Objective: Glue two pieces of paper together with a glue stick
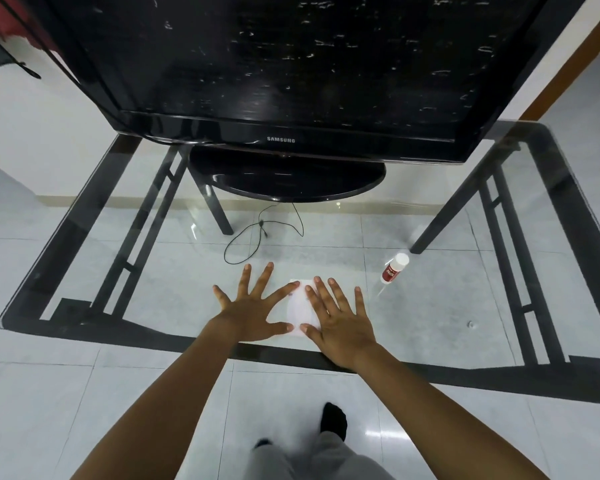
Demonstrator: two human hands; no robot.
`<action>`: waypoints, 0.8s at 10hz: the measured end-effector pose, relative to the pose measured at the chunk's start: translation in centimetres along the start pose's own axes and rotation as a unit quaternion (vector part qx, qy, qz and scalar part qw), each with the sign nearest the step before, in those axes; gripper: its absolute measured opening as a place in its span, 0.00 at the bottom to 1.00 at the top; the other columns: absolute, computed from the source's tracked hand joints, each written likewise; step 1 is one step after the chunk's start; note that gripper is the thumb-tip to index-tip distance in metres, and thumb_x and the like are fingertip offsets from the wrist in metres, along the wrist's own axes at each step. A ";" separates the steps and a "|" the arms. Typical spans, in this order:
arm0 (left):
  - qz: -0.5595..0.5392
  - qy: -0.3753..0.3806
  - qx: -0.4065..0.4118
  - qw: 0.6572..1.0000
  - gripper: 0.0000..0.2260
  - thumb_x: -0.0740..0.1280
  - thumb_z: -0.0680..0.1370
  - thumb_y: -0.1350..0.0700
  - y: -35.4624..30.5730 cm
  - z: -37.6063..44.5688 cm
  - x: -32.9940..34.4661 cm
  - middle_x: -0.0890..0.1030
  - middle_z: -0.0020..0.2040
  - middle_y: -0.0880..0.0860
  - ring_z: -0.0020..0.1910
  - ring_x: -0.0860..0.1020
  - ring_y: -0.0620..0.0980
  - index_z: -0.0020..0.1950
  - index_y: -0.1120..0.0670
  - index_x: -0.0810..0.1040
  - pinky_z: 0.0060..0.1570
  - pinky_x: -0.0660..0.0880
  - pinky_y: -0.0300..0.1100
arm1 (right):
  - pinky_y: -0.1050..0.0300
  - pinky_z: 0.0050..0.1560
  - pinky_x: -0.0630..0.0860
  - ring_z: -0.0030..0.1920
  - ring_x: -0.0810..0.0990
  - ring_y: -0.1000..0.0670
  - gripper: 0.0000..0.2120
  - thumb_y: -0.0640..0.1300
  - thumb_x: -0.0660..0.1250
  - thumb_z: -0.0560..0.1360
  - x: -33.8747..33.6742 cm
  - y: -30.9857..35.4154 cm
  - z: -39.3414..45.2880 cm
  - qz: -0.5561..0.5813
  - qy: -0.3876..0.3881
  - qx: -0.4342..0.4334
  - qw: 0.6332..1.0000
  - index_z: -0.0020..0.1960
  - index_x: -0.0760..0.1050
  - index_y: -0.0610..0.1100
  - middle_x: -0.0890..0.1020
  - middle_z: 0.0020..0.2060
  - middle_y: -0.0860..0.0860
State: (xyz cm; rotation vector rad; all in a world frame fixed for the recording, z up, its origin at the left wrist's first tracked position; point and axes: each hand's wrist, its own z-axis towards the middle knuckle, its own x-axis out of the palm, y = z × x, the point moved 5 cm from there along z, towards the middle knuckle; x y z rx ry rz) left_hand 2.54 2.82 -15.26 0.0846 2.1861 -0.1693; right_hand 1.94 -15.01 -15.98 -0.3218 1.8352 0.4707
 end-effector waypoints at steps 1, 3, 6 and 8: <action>0.025 -0.014 0.013 1.000 0.33 0.45 0.67 0.24 -0.1 -0.8 -0.2 0.22 0.70 0.46 0.72 0.27 0.60 0.60 0.26 0.23 0.62 0.44 0.78 | 0.38 0.71 0.33 0.77 0.35 0.47 0.42 0.69 0.22 0.65 -0.3 0.1 0.0 0.002 0.016 0.010 1.000 0.76 0.33 0.53 0.33 0.74 0.55; 0.058 -0.045 0.059 0.996 0.33 0.31 0.65 0.28 -0.6 -4.8 1.8 0.33 0.77 0.51 0.76 0.34 0.60 0.70 0.30 0.32 0.64 0.53 0.74 | 0.37 0.74 0.35 0.76 0.32 0.50 0.35 0.68 0.34 0.74 -0.2 0.3 0.2 -0.022 0.073 0.032 0.997 0.75 0.30 0.54 0.32 0.76 0.56; 0.049 0.063 0.104 0.991 0.22 0.48 0.82 0.42 0.3 -5.7 0.1 0.38 0.79 0.51 0.76 0.38 0.59 0.74 0.31 0.44 0.66 0.61 0.69 | 0.36 0.74 0.41 0.77 0.35 0.47 0.35 0.65 0.44 0.78 -1.3 0.8 0.1 -0.048 0.093 0.048 0.993 0.76 0.33 0.53 0.35 0.77 0.54; -0.106 0.009 0.093 0.990 0.22 0.50 0.79 0.37 0.0 -6.9 -1.0 0.42 0.79 0.47 0.77 0.42 0.55 0.71 0.27 0.48 0.67 0.56 0.70 | 0.38 0.75 0.46 0.78 0.41 0.46 0.33 0.64 0.42 0.77 -2.5 2.0 -0.1 0.039 0.059 0.062 0.996 0.77 0.38 0.53 0.41 0.78 0.52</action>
